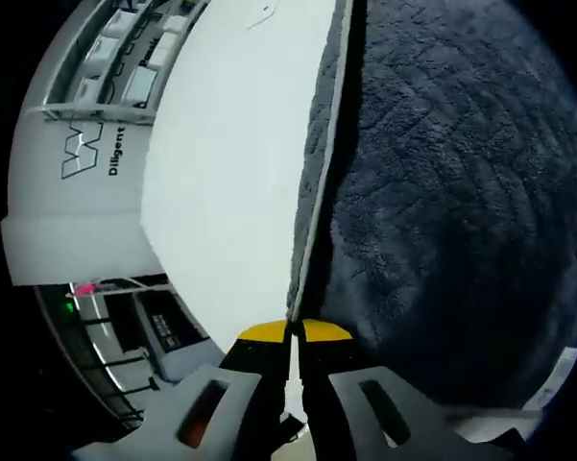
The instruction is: Open the folded towel by lifting each exposed corner and separating the folded layers until the towel lies flat within the target outline without major curled edges
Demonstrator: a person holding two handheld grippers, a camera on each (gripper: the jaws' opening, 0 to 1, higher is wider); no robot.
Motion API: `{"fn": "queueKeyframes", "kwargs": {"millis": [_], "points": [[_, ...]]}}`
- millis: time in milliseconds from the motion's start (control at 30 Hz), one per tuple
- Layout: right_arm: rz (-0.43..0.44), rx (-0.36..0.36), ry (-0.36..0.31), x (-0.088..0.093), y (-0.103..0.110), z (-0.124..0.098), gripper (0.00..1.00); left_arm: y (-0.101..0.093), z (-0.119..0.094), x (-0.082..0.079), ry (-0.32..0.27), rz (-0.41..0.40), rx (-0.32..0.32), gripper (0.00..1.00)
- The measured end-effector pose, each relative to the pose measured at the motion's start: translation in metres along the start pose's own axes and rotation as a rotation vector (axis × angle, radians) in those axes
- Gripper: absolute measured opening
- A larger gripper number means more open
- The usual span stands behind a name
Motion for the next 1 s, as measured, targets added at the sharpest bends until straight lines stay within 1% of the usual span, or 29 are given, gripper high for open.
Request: {"fn": "queueKeyframes", "kwargs": {"millis": [67,233,300,367,400,467,500,533,567,600,667,733,800,867,900,933,967,1000], "points": [[0.008,-0.004,0.001,0.000,-0.003,0.003,0.00,0.000,0.000,-0.003,-0.006,-0.003,-0.006,0.02],[0.011,-0.003,0.005,0.001,-0.008,0.008,0.00,0.000,0.002,-0.007,-0.032,-0.056,0.004,0.02],[-0.002,-0.004,0.005,0.002,-0.015,0.009,0.00,-0.005,0.002,-0.009,-0.048,-0.098,0.059,0.02],[-0.002,-0.006,-0.004,0.002,-0.017,0.008,0.00,-0.005,-0.001,-0.011,-0.065,-0.128,0.086,0.02],[0.013,-0.021,-0.018,0.002,-0.020,0.007,0.00,-0.004,-0.002,-0.011,-0.065,-0.128,0.085,0.02],[0.034,-0.037,-0.039,0.001,-0.023,0.006,0.07,-0.004,-0.001,-0.011,-0.069,-0.141,0.092,0.02],[0.042,-0.041,-0.060,-0.001,-0.027,0.007,0.10,-0.004,0.000,-0.010,-0.071,-0.149,0.100,0.03],[0.072,-0.054,-0.094,-0.005,-0.029,0.008,0.13,-0.004,0.001,-0.010,-0.075,-0.164,0.110,0.04],[0.085,-0.063,-0.120,-0.009,-0.029,0.008,0.13,-0.003,0.002,-0.010,-0.081,-0.176,0.112,0.05],[0.088,-0.066,-0.125,-0.010,-0.029,0.008,0.13,-0.002,0.002,-0.010,-0.085,-0.182,0.111,0.05],[0.112,-0.063,-0.150,-0.017,-0.032,0.012,0.15,0.000,0.004,-0.010,-0.097,-0.207,0.110,0.07],[0.120,-0.058,-0.155,-0.021,-0.033,0.017,0.16,0.001,0.005,-0.010,-0.106,-0.235,0.114,0.07],[0.130,-0.057,-0.158,-0.024,-0.033,0.023,0.14,0.001,0.006,-0.011,-0.117,-0.253,0.118,0.07],[0.134,-0.072,-0.143,-0.026,-0.026,0.031,0.04,0.002,0.007,-0.010,-0.128,-0.284,0.121,0.07],[0.131,-0.077,-0.138,-0.026,-0.024,0.031,0.00,0.003,0.007,-0.010,-0.129,-0.287,0.121,0.07],[0.122,-0.078,-0.127,-0.026,-0.022,0.033,0.00,0.003,0.007,-0.010,-0.132,-0.292,0.122,0.07],[0.058,-0.039,-0.105,-0.025,-0.021,0.035,0.00,0.004,0.007,-0.009,-0.135,-0.301,0.122,0.07],[0.057,-0.039,-0.104,-0.025,-0.020,0.035,0.00,0.005,0.007,-0.009,-0.138,-0.309,0.123,0.08]]}}
Point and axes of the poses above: the point that each gripper's makers call its tool centre point, and the gripper's own axes: z roughly forward along the fingers, y roughly to its left, x roughly out of its underside, the point moved 10 cm from there along -z, roughly backward along the fingers, and after that the axes turned 10 degrees about -z, right-handed, at the moved point
